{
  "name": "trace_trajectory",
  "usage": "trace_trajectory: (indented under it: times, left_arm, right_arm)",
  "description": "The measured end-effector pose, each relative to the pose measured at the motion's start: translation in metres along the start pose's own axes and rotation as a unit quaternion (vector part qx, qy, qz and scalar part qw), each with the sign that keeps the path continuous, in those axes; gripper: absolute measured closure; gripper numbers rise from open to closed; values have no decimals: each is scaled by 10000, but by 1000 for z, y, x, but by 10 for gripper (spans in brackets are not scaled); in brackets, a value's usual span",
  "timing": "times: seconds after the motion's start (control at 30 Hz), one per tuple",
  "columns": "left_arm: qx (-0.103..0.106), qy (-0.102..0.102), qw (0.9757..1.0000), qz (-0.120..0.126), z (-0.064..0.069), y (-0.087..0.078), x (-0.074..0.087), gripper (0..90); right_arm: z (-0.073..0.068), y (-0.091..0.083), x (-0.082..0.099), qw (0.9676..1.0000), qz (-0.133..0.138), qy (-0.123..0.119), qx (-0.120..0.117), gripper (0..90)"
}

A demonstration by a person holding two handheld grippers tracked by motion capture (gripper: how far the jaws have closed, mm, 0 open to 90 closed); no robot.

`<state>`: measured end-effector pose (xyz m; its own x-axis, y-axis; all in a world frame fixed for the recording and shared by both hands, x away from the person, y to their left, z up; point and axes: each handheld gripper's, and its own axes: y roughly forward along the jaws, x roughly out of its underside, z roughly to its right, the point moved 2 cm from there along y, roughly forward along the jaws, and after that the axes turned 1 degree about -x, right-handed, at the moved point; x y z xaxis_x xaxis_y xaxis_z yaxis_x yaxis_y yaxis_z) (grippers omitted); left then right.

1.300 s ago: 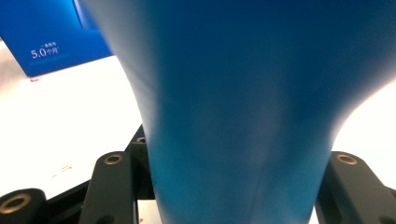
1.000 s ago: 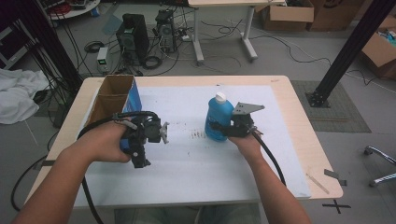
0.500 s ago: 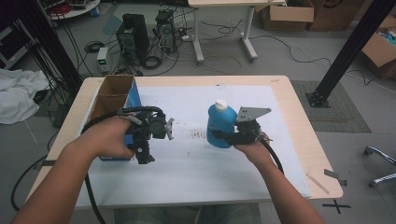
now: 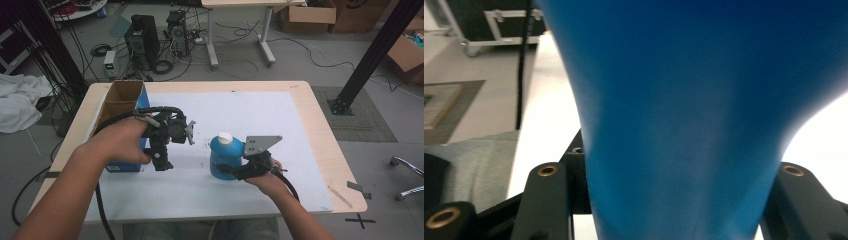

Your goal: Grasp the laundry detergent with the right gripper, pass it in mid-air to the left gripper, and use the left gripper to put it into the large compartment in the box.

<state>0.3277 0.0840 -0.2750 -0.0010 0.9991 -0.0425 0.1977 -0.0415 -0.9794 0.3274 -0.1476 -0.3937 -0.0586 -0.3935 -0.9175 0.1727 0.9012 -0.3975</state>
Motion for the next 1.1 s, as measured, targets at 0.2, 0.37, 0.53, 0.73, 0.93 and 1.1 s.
trace_trajectory:
  times: [0.2, 0.37, 0.53, 0.73, 0.93, 1.1]
  left_arm:
    - [19, 65, 10000, 19, 1, -4, -7, 1]
    - [53, 103, 9999, 29, 2, -6, -10, 1]
    - [66, 142, 9999, 17, 4, -7, -14, 1]
    - [164, 177, 9997, 21, 8, -9, -19, 1]
    - [211, 256, 9994, -20, 12, -11, -24, 1]
    - [251, 270, 9993, -46, 16, -11, -27, 1]
  right_arm:
    - [-9, 14, 0, 9997, 72, -19, -212, 445]
    - [-13, 24, 0, 9994, 103, -27, -328, 445]
    - [-16, 32, 0, 9987, 220, -44, -463, 444]
    - [-17, 46, -5, 9980, 169, -84, -611, 444]
    - [-17, 59, -11, 9965, 93, -155, -818, 444]
    - [-17, 67, -14, 9957, 59, -162, -907, 444]
